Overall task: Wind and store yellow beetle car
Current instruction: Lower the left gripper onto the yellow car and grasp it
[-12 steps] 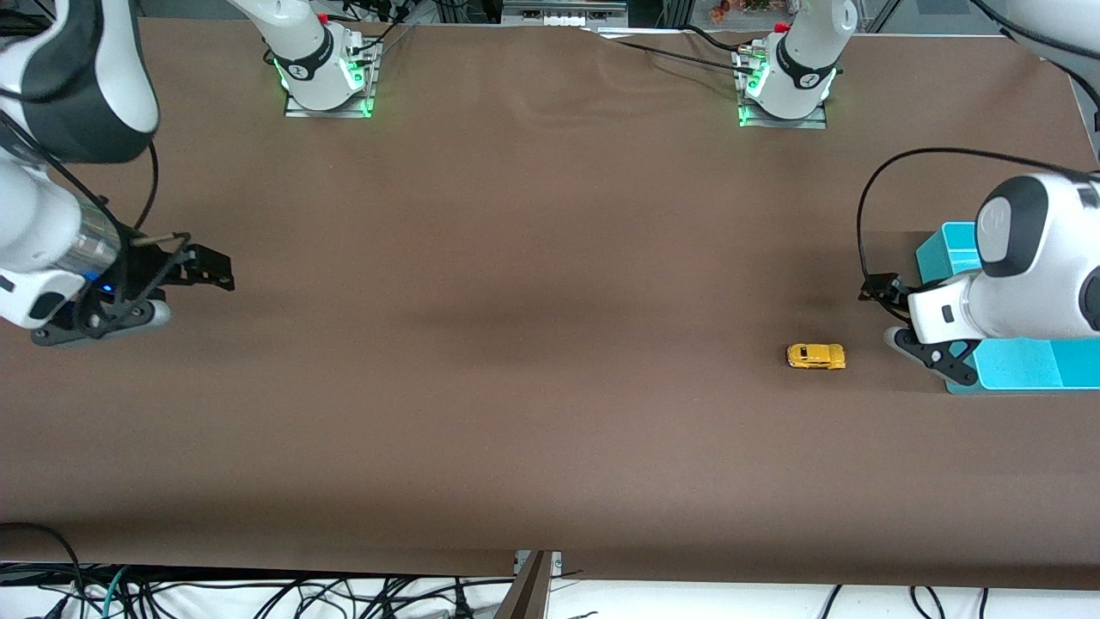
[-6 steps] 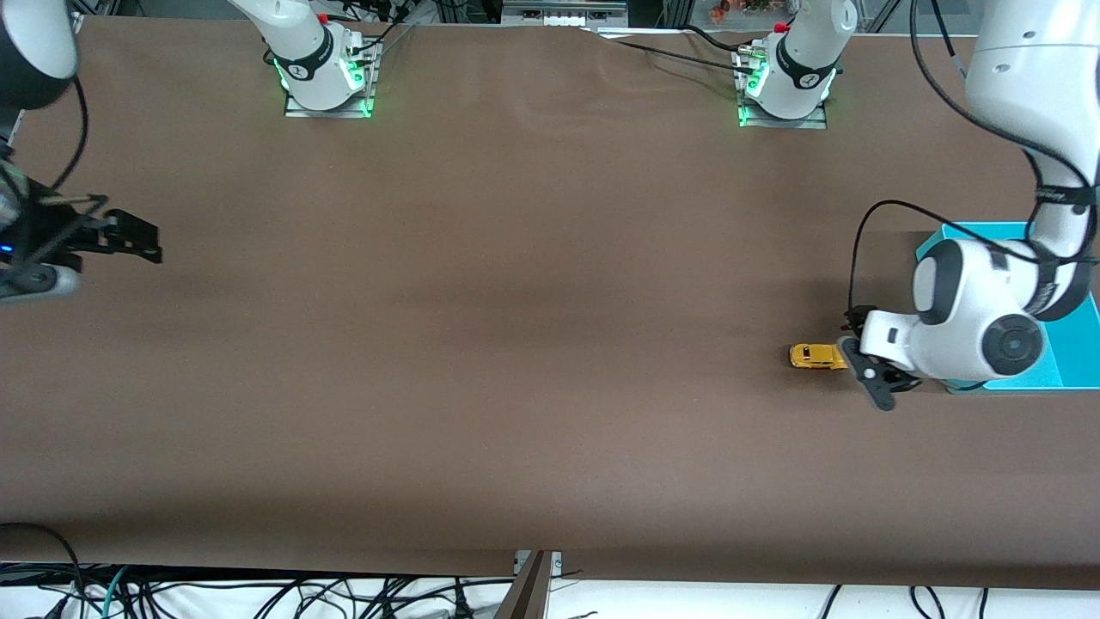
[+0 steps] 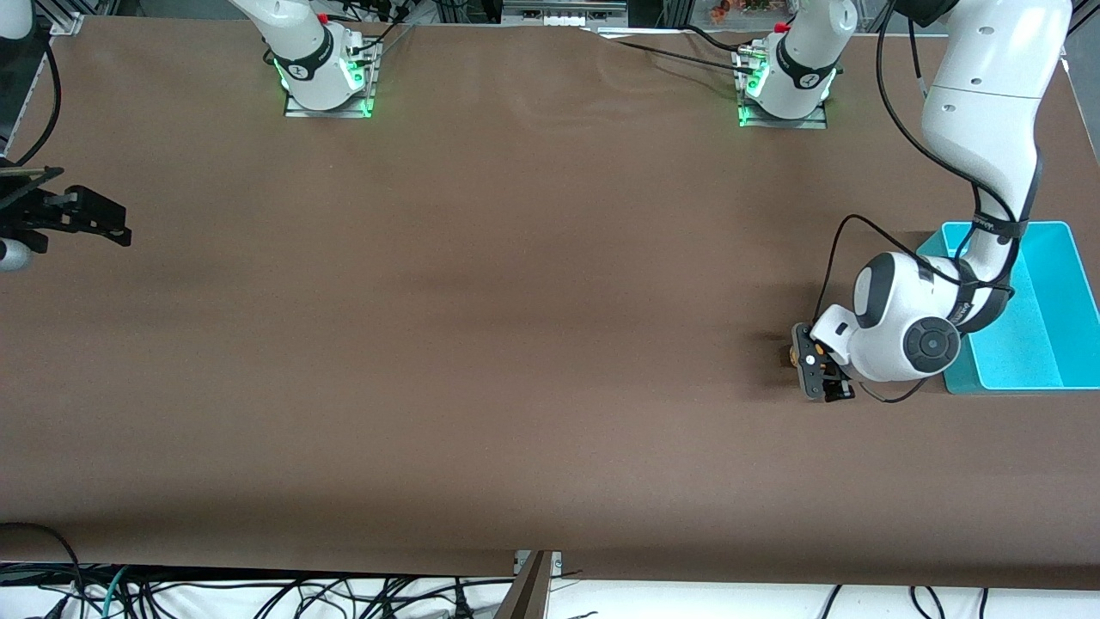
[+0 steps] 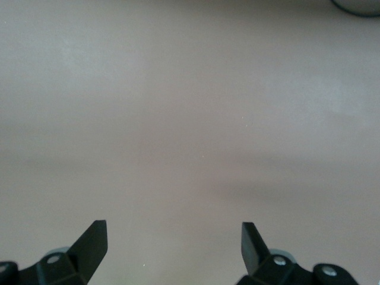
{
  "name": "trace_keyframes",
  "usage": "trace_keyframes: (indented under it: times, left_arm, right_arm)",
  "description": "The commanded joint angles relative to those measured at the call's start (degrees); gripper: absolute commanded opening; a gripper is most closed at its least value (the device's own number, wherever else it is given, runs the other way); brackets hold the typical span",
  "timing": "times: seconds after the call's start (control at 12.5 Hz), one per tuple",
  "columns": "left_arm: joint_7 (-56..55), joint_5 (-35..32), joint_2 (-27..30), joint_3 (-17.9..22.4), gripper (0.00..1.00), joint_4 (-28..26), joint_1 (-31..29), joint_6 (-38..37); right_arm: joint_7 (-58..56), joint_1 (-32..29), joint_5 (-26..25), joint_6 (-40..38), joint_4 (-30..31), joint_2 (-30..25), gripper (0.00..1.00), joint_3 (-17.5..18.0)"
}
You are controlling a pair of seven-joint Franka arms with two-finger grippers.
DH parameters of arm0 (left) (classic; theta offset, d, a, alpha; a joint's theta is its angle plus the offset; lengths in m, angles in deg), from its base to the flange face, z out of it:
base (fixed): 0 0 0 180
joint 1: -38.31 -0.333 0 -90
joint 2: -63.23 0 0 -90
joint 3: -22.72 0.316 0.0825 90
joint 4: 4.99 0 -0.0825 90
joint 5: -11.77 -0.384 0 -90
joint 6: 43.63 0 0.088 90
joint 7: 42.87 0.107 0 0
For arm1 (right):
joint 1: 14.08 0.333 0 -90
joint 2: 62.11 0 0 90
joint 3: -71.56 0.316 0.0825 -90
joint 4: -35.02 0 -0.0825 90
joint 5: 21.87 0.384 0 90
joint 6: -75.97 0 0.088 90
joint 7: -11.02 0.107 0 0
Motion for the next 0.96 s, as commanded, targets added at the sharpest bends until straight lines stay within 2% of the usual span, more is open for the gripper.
trace_keyframes:
  times: [0.0,0.08,0.16,0.24,0.32,0.4,0.48,0.64,0.88]
  left_arm:
    - [3.00,-1.56,1.32,-0.08,1.00,-3.96,-0.46,4.27]
    - [3.09,-1.56,1.32,0.01,0.99,-4.05,-0.46,4.28]
    - [3.61,-1.56,1.58,0.01,0.73,-4.05,-0.46,4.19]
    - [3.96,-1.65,2.19,0.09,0.40,-4.05,-0.46,4.02]
    - [3.97,-1.99,2.72,0.10,0.27,-3.97,-0.46,3.75]
    - [3.97,-2.00,2.98,0.10,0.21,-3.97,-0.46,3.58]
    - [3.97,-2.00,3.16,0.01,0.09,-3.97,-0.55,2.53]
    - [3.53,-2.00,5.17,0.01,0.07,-3.70,-0.47,0.60]
    - [3.87,-2.61,9.65,0.53,0.07,-2.12,-0.99,-8.87]
  right_arm:
    - [2.70,-1.43,0.05,-0.53,3.54,-2.74,1.00,0.42]
    - [2.97,-1.44,0.05,-0.53,3.55,-2.75,1.00,0.50]
    - [2.97,-1.44,0.14,-0.53,3.55,-2.66,1.00,0.51]
    - [2.97,-1.44,0.57,-0.62,3.37,-2.48,1.00,0.51]
    - [2.89,-1.44,1.71,-0.71,3.11,-2.31,1.00,0.42]
    - [2.89,-1.44,1.90,-0.71,3.02,-2.31,1.00,0.42]
    - [2.89,-1.44,1.90,-0.71,3.02,-2.22,1.00,0.42]
    - [2.89,-1.44,1.90,-0.71,3.02,-2.13,1.00,0.42]
    - [2.80,-1.44,1.81,-0.62,1.97,-1.87,1.00,0.42]
